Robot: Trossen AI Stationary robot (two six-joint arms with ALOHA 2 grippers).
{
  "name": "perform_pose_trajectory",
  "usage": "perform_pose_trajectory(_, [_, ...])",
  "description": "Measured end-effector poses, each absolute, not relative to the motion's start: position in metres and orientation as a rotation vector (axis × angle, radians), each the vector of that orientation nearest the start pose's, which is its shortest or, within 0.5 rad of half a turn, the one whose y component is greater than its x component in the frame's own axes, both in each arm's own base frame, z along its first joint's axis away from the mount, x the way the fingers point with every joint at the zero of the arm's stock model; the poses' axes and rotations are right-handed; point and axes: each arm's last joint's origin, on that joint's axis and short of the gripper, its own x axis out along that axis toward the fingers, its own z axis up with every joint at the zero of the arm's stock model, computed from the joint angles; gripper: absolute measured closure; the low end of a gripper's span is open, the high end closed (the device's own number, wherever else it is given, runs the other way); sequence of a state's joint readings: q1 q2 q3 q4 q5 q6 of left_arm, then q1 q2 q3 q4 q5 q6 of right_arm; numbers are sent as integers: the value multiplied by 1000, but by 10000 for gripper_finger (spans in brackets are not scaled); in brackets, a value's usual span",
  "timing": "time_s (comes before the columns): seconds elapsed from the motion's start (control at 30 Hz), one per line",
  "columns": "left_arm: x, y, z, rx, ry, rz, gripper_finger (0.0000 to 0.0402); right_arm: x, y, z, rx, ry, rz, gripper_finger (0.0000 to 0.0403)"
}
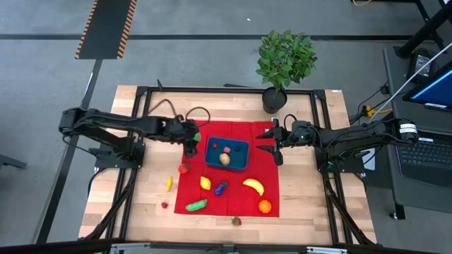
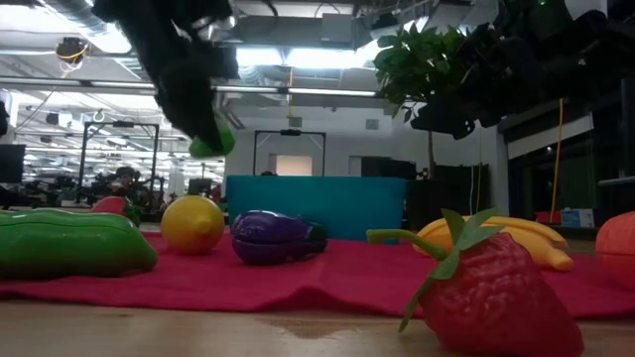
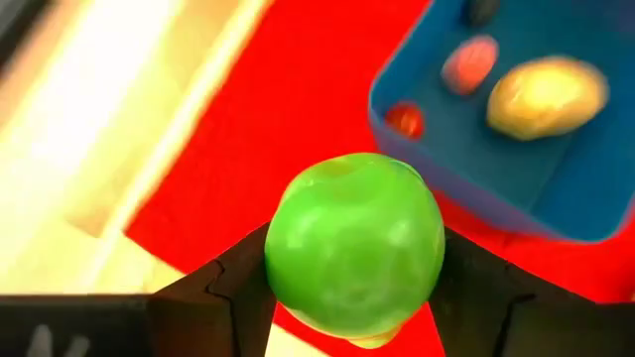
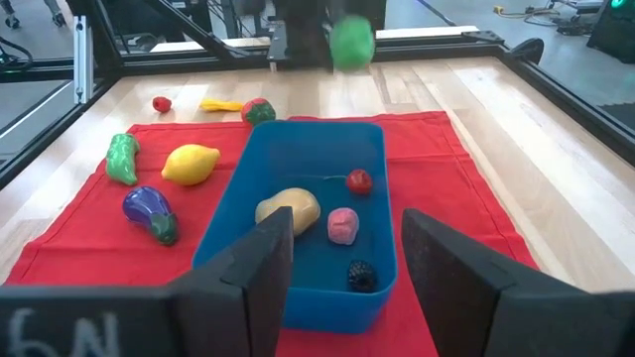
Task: Pick and placing Produce into tupperware
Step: Put the green pear into the blue bin
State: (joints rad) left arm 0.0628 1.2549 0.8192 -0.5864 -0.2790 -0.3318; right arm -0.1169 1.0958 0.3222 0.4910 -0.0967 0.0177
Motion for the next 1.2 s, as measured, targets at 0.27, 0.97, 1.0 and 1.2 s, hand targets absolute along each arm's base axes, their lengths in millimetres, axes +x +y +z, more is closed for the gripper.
perform_pose_trajectory(0.27, [198, 16, 253, -147, 759, 482, 197, 208, -22, 182, 49, 290, -23, 212])
perform_pose_trajectory(0.97, [147, -6, 184, -186, 138, 56, 197, 208, -22, 183, 47, 279, -22, 212])
perform_pose_trajectory(1.0, [147, -7, 183, -182, 125, 19, 197, 208, -22, 183, 47, 278, -22, 212])
perform_pose_trajectory(1.2, [146, -12, 181, -159, 120, -150, 197, 208, -22, 184, 47, 275, -22, 212])
